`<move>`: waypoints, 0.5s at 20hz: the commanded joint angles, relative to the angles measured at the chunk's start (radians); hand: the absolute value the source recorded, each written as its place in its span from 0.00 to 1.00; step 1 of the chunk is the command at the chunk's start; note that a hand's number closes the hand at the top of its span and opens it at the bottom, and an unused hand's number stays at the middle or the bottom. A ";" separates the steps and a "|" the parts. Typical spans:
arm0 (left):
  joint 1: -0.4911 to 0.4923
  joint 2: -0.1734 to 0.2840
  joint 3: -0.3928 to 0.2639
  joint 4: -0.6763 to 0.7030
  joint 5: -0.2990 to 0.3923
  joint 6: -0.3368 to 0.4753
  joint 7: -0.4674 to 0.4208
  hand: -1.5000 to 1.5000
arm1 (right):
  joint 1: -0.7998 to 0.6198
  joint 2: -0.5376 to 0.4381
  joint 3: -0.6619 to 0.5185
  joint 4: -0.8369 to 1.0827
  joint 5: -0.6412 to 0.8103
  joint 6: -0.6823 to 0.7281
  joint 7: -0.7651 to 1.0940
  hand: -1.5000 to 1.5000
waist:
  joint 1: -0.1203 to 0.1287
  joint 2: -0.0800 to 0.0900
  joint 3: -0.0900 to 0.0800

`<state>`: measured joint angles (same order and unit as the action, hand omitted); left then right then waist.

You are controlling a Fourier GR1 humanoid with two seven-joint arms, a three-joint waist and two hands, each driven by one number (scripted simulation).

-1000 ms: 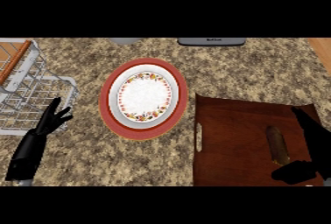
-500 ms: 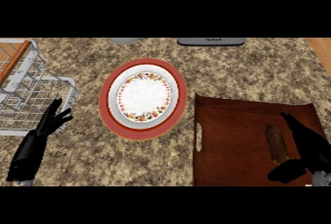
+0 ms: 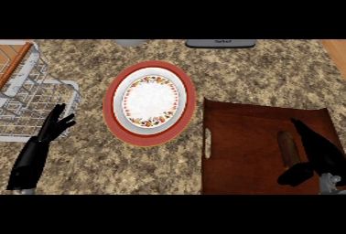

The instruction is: Pick the sweet potato from the tray and place it in the plate

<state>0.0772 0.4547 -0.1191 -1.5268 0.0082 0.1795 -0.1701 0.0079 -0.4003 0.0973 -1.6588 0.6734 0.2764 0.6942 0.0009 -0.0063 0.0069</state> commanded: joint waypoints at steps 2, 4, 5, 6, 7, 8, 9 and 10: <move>-0.003 0.051 0.087 -0.003 0.040 -0.052 0.086 0.50 | -0.024 0.036 0.013 0.149 0.049 -0.068 -0.102 0.00 | 0.007 0.007 -0.006; -0.013 0.009 0.075 0.076 0.009 -0.033 0.044 0.50 | -0.007 0.038 -0.006 0.060 0.014 -0.058 -0.117 1.00 | -0.001 0.007 -0.007; 0.072 -0.006 0.028 -0.038 -0.044 0.022 0.063 0.50 | -0.063 0.016 -0.044 0.184 0.013 -0.086 -0.189 1.00 | 0.014 0.007 -0.006; 0.011 -0.007 0.077 0.109 -0.019 -0.027 -0.029 0.50 | -0.030 0.034 -0.020 0.075 0.007 -0.045 -0.135 1.00 | -0.001 0.007 -0.007; -0.011 0.001 0.093 0.116 -0.015 -0.030 -0.020 0.50 | -0.063 0.043 -0.008 0.153 0.037 -0.073 -0.163 1.00 | 0.002 0.008 -0.007; 0.024 -0.011 0.071 0.058 -0.019 -0.036 0.017 0.50 | -0.006 0.038 -0.006 0.120 0.051 -0.092 -0.185 1.00 | 0.001 0.006 -0.007; 0.046 -0.002 0.075 0.028 -0.033 -0.026 0.024 0.50 | -0.057 0.039 -0.018 0.149 0.043 -0.072 -0.168 1.00 | 0.005 0.006 -0.007; 0.038 -0.055 0.029 0.002 -0.062 0.005 0.066 0.50 | -0.018 0.026 -0.019 0.065 0.046 -0.057 -0.153 1.00 | -0.001 0.005 -0.007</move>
<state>0.0916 0.4327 -0.0885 -1.5343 -0.0159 0.1468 -0.1684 -0.0209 -0.3713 0.0823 -1.5599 0.7049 0.2167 0.5536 0.0010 -0.0058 0.0059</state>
